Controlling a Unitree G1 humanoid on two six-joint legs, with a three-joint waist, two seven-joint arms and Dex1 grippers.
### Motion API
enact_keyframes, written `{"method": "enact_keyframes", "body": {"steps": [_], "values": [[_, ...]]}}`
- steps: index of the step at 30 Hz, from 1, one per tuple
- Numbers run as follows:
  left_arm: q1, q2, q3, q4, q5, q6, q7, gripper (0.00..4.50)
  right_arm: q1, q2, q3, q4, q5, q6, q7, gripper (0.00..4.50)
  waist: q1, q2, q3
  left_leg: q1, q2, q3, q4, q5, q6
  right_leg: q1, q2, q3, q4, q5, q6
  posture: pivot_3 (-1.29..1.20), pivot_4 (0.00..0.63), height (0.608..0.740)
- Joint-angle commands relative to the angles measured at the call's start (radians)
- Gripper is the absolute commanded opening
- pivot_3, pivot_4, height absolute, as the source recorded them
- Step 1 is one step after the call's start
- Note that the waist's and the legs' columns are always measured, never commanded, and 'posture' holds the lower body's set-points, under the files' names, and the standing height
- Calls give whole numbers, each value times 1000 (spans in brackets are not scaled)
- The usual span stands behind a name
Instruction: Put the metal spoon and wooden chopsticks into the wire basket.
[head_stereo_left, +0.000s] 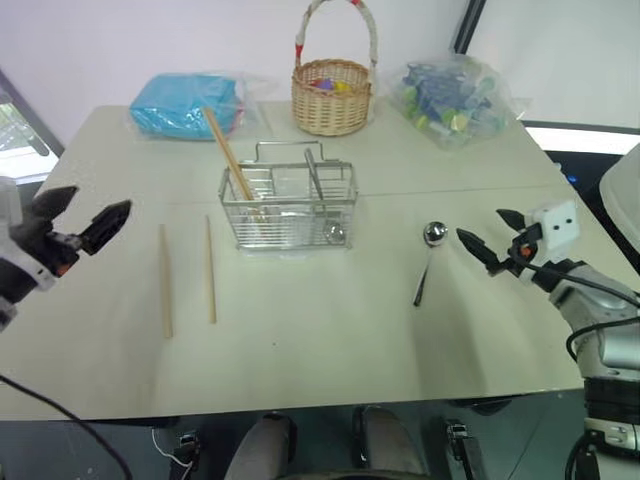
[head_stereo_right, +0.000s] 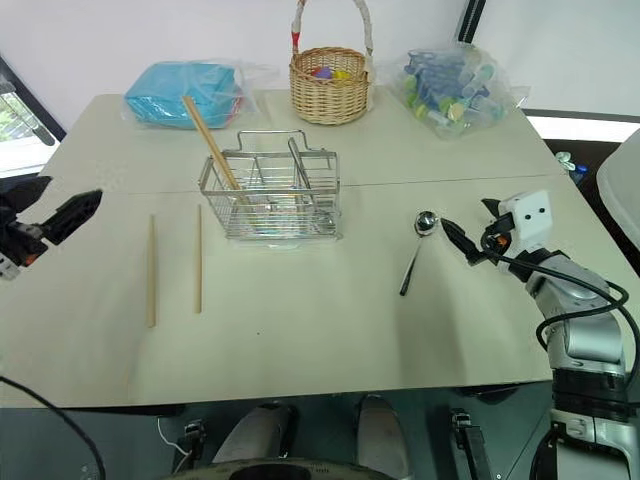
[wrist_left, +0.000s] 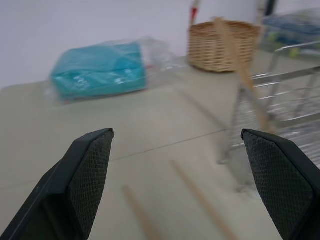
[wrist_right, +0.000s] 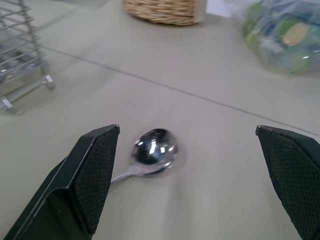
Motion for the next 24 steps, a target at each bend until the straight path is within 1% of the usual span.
{"method": "enact_keyframes", "body": {"steps": [1, 4, 7, 10, 13, 15, 16, 18, 21, 24], "values": [[8, 57, -17, -80, -129, 46, -81, 4321, -39, -49, 24, -55, 2, -8, 64, 4500, -2, 0, 0, 0, 0, 1, 0, 0, 0, 0, 0, 0, 0, 0, 0, 0, 150, 739], [34, 129, -99, -134, -149, 46, -194, 4321, -121, -107, 98, 13, -38, -90, 190, 4500, -3, 1, 0, 0, 0, 3, 0, 0, 0, -1, 0, 1, 0, 0, 0, 0, 150, 739], [12, 162, -189, -130, -128, 19, -249, 4321, -226, -156, 189, 152, -125, -251, 311, 4500, -3, 1, 0, 1, 0, 8, 0, 0, 0, 0, 0, 1, 0, 0, 0, 0, 150, 739], [-48, 166, -285, -99, -77, -20, -269, 4321, -370, -200, 314, 345, -255, -523, 451, 4500, 0, 1, 1, 1, 0, 9, 0, 0, 1, 1, 1, 1, -1, 0, 0, 0, 150, 739], [-105, 154, -335, -77, -64, -33, -262, 4321, -540, -231, 442, 586, -427, -841, 509, 4500, -5, 1, 1, 2, -1, 10, 0, 0, 1, 1, 1, 2, -1, 0, 0, 0, 150, 739], [-126, 147, -351, -73, -63, -38, -260, 4321, -673, -245, 542, 751, -570, -1040, 502, 4500, -8, 1, 1, 1, -1, 11, 0, 0, 0, -1, 1, 3, -1, 0, 0, 0, 150, 739], [-132, 143, -354, -73, -64, -40, -255, 4321, -741, -245, 592, 825, -644, -1119, 483, 4500, -9, 1, 1, 1, -1, 13, 0, 2, -4, -2, 1, 4, 0, 0, 0, 0, 150, 739], [-143, 129, -356, -77, -77, -37, -238, 4321, -861, -233, 680, 949, -778, -1237, 429, 4500, -11, 1, 1, 0, 0, 14, -1, 2, -4, -4, 1, 5, 0, 0, 0, 0, 150, 739], [-154, 115, -358, -85, -87, -32, -216, 4321, -968, -210, 773, 1066, -919, -1344, 332, 4500, -13, 0, 1, 0, 0, 16, -2, 2, -4, -5, 2, 7, 0, 0, 0, 0, 150, 739], [-149, 103, -357, -107, -96, -29, -188, 4321, -1034, -151, 840, 1141, -1009, -1392, 255, 4500, -15, 0, 1, 1, 0, 17, -2, 2, -5, -5, 2, 8, 0, 0, 0, 0, 150, 739]]}}
